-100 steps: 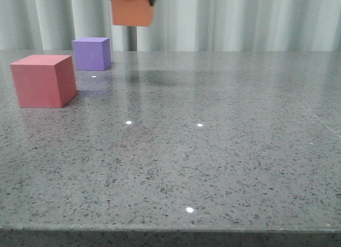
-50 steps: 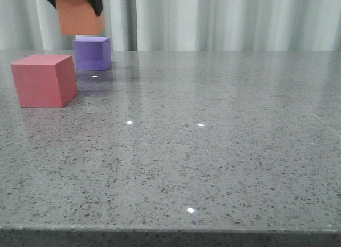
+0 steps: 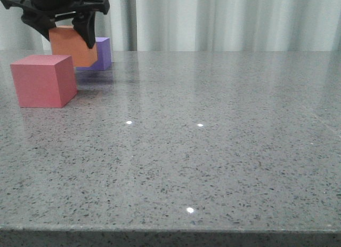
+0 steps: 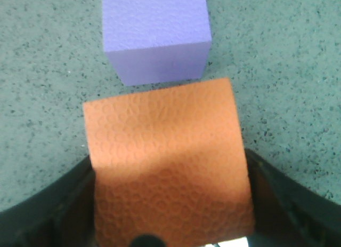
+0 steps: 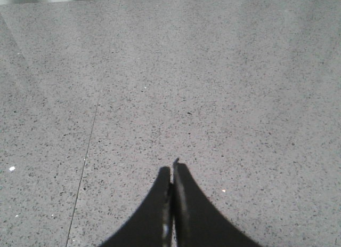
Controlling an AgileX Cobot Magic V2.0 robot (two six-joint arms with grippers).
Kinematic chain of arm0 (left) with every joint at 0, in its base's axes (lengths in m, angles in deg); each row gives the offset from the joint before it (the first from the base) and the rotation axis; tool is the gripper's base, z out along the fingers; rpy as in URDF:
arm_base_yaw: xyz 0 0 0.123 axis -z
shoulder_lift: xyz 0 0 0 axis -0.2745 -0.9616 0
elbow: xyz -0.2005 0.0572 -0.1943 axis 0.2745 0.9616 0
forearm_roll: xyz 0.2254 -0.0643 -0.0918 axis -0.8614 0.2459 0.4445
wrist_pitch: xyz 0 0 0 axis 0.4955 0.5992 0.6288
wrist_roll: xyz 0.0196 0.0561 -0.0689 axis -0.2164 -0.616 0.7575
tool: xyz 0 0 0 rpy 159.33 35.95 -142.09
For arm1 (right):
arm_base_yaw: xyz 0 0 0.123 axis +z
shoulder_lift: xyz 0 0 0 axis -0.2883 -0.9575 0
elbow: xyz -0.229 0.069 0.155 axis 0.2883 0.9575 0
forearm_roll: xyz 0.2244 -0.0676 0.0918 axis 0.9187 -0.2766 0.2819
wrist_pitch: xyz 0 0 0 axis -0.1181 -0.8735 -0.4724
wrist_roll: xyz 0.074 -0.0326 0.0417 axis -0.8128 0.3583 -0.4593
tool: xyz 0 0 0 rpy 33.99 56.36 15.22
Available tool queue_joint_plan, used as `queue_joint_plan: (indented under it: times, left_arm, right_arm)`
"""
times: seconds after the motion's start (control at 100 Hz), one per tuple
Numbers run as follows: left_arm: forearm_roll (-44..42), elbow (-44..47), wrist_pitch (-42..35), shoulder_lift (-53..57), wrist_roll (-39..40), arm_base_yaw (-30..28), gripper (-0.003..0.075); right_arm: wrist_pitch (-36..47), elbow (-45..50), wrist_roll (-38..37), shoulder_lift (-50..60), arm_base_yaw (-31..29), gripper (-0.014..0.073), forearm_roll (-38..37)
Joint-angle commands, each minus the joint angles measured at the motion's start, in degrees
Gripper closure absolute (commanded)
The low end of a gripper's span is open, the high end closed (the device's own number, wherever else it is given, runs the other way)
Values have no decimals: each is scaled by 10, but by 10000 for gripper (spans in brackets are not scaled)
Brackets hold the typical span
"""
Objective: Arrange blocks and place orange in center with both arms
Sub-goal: 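Lower the orange cube between the pink and purple cubes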
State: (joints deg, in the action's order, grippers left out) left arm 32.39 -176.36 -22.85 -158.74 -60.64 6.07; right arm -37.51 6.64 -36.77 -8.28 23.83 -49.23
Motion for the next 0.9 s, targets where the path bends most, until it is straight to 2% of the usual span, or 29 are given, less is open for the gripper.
queue_joint_plan:
  times: [0.0, 0.55, 0.74, 0.89]
  left_arm:
    - [-1, -2, -43, 37, -1, -1, 363]
    - [-10, 12, -53, 28, -1, -2, 353]
    - [-13, 21, -52, 28, -1, -2, 190]
    - [-13, 32, -58, 28, -1, -2, 116]
  right_arm:
    - [43, -15, 4, 1, -2, 662, -15]
    - [44, -15, 4, 1, -2, 662, -15]
    - [44, -15, 4, 1, -2, 662, -15]
    - [44, -15, 4, 1, -2, 662, -15]
